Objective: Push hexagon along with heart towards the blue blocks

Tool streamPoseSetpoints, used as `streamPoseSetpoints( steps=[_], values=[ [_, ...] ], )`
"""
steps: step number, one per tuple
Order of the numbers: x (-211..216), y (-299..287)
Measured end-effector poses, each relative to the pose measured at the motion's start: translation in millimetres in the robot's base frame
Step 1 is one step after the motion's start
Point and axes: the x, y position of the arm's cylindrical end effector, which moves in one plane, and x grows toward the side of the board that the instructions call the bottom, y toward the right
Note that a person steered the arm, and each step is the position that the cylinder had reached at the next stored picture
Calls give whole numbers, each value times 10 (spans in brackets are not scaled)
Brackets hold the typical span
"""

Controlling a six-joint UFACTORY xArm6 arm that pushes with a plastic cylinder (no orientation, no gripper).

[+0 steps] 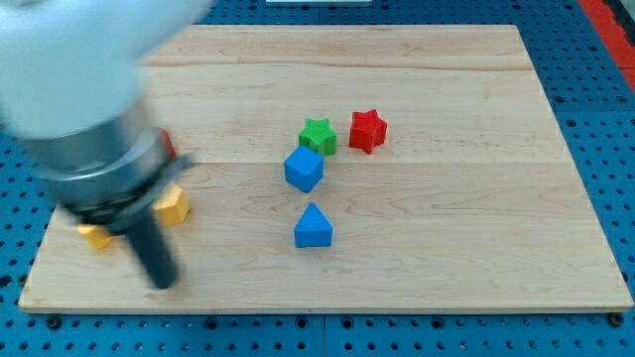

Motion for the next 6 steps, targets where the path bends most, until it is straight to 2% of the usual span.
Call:
streamPoseSetpoints(
  steps=[1, 2, 3, 6],
  values=[
    [-94, -1079],
    [-322, -830],
    [-731, -613],
    [-825, 601]
  ],
)
